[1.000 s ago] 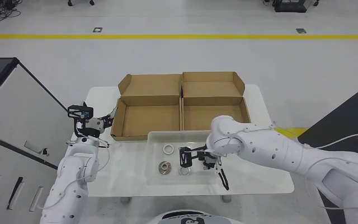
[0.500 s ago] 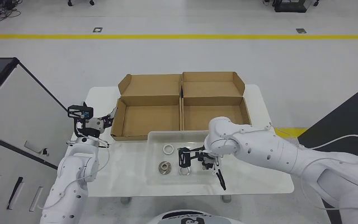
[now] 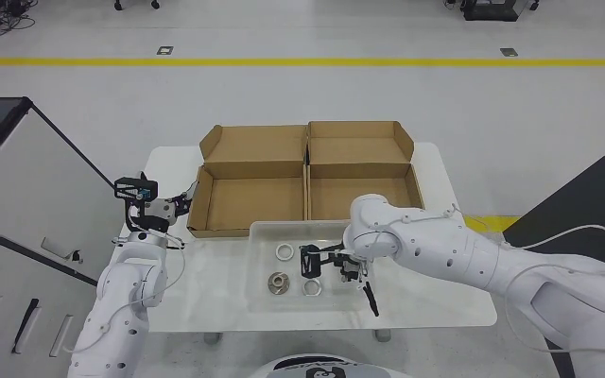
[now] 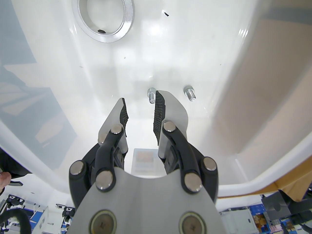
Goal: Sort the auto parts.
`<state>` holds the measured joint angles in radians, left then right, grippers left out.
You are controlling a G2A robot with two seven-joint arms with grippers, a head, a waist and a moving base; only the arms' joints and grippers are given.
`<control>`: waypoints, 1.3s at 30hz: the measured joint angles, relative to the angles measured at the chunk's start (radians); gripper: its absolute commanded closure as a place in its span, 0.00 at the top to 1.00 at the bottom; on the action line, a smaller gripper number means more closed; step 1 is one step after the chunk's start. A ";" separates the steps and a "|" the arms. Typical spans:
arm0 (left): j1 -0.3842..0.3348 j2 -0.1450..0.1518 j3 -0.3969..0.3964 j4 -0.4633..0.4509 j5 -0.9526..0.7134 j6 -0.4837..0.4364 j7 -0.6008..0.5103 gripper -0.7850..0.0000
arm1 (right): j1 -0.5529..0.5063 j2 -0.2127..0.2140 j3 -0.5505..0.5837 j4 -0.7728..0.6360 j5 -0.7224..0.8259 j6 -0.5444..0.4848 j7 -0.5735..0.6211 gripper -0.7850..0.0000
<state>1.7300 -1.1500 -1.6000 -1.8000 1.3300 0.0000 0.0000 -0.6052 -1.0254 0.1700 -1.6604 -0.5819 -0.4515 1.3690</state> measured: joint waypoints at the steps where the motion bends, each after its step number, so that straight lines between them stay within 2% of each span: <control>1: 0.000 0.000 0.000 0.000 0.000 0.000 0.000 1.00 | -0.001 0.000 0.000 0.003 -0.002 -0.001 -0.001 0.34; 39: 0.000 0.000 0.000 0.000 0.000 0.000 0.000 1.00 | -0.014 -0.048 0.000 0.085 -0.027 -0.014 -0.014 0.33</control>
<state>1.7300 -1.1500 -1.6000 -1.8000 1.3300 0.0000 0.0000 -0.6192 -1.0739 0.1700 -1.5750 -0.6093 -0.4651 1.3554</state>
